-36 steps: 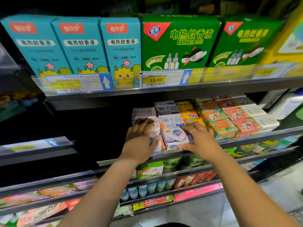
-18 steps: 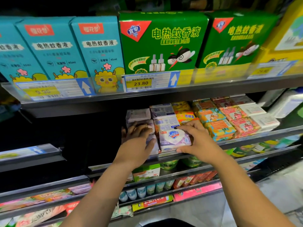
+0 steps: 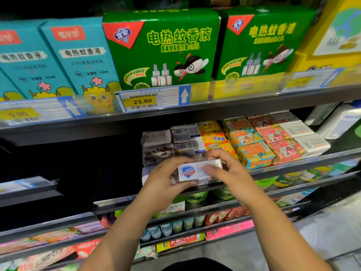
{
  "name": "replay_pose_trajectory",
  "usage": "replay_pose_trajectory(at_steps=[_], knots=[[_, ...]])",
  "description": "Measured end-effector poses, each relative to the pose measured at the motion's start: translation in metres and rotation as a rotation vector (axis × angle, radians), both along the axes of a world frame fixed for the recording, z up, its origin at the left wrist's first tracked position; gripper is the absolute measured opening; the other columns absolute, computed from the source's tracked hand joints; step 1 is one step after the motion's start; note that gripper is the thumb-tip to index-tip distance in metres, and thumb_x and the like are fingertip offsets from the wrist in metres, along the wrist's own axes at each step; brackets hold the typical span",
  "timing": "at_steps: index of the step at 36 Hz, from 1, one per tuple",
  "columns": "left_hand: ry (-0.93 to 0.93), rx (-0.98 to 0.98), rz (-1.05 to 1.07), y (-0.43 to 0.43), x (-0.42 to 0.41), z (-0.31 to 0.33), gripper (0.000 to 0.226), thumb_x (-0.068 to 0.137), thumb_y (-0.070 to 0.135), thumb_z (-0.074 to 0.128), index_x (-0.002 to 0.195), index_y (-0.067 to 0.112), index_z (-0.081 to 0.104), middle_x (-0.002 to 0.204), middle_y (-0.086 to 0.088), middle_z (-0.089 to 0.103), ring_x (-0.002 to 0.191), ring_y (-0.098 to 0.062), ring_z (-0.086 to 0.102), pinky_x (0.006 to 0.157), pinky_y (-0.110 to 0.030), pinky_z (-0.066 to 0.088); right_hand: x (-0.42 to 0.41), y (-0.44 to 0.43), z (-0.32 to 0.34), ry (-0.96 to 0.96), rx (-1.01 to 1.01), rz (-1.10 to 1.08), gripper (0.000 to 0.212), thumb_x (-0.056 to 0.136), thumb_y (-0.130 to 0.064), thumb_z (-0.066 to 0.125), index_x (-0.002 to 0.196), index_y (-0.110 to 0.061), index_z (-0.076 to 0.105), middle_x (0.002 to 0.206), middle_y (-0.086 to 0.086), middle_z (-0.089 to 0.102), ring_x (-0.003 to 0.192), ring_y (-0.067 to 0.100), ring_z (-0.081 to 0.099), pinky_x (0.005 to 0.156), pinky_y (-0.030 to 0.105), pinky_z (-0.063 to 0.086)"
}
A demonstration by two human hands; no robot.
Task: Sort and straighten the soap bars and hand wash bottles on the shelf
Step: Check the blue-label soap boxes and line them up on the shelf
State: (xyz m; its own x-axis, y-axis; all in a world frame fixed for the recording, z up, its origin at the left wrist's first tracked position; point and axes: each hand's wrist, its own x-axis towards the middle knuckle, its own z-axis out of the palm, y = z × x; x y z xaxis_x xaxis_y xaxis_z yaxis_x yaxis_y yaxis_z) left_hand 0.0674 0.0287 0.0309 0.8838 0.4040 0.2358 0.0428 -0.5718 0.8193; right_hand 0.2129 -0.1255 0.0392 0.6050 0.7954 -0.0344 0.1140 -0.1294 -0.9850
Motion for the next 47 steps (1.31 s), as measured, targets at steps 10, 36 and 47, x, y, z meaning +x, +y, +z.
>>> replay_pose_trajectory(at_steps=[10, 36, 47], knots=[[-0.169, -0.498, 0.09, -0.025, 0.004, 0.014, 0.03, 0.088, 0.032, 0.071, 0.116, 0.034, 0.061, 0.108, 0.005, 0.066, 0.078, -0.02, 0.068, 0.056, -0.031, 0.058, -0.003, -0.012, 0.008, 0.227, 0.197, 0.011, 0.044, 0.085, -0.012, 0.068, 0.126, -0.024, 0.057, 0.104, -0.014, 0.073, 0.101, 0.008, 0.068, 0.078, 0.021, 0.054], [-0.17, -0.629, -0.032, -0.054, -0.02, 0.007, 0.06, 0.081, 0.005, 0.079, 0.134, 0.021, 0.056, 0.141, -0.003, 0.054, 0.122, -0.025, 0.061, 0.086, -0.031, 0.057, -0.014, -0.033, 0.006, 0.288, 0.231, -0.065, 0.024, 0.099, -0.012, 0.06, 0.113, -0.031, 0.061, 0.113, 0.007, 0.066, 0.075, 0.024, 0.068, 0.049, 0.029, 0.05], [-0.213, -0.654, 0.125, -0.059, -0.023, 0.018, 0.037, 0.081, 0.013, 0.065, 0.117, 0.012, 0.06, 0.111, 0.006, 0.074, 0.102, -0.008, 0.07, 0.081, -0.017, 0.054, -0.009, -0.036, -0.008, 0.265, 0.191, 0.054, 0.052, 0.064, -0.036, 0.083, 0.111, -0.019, 0.069, 0.11, 0.005, 0.075, 0.102, 0.024, 0.07, 0.085, 0.037, 0.057]])
